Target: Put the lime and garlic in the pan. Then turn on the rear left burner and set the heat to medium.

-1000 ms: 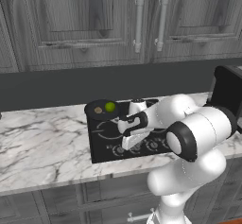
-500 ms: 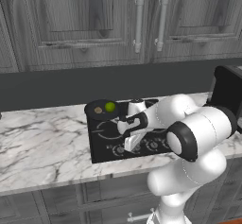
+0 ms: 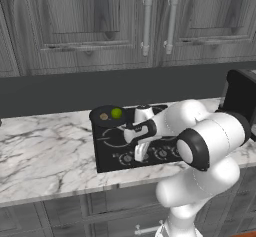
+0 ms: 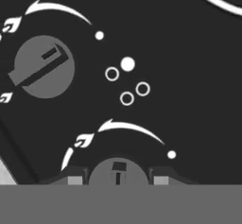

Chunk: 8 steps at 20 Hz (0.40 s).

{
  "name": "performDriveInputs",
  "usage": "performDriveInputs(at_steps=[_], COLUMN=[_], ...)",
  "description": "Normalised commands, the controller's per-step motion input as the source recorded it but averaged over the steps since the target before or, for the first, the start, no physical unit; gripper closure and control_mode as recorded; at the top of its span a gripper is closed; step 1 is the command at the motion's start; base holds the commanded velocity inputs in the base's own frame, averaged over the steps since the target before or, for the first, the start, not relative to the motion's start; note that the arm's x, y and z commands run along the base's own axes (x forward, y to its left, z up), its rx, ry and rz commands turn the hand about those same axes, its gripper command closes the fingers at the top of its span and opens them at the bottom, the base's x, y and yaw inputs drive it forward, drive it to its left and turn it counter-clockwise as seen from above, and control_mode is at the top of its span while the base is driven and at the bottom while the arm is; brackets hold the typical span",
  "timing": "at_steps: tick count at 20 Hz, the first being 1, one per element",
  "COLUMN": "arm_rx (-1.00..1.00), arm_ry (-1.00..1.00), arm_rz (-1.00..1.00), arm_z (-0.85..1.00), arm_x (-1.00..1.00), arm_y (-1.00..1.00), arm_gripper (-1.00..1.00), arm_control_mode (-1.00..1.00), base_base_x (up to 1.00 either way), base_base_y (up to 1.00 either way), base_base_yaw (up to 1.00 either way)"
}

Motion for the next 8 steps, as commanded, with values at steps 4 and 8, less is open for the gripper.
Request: performDriveInputs(at_steps=[4,8], arm_rx=[0.00,0.00], arm_ry=[0.01,0.01], arm_rz=[0.19,0.19], arm_z=[-0.05,-0.06], arm_x=[0.00,0.00], arm_y=[0.00,0.00], arm_gripper=[1.00,1.00], arm_control_mode=[-1.00,-1.00], base_base_x=[0.00,0.00], base_base_y=[0.00,0.00], base_base_yaw=[0.00,0.00])
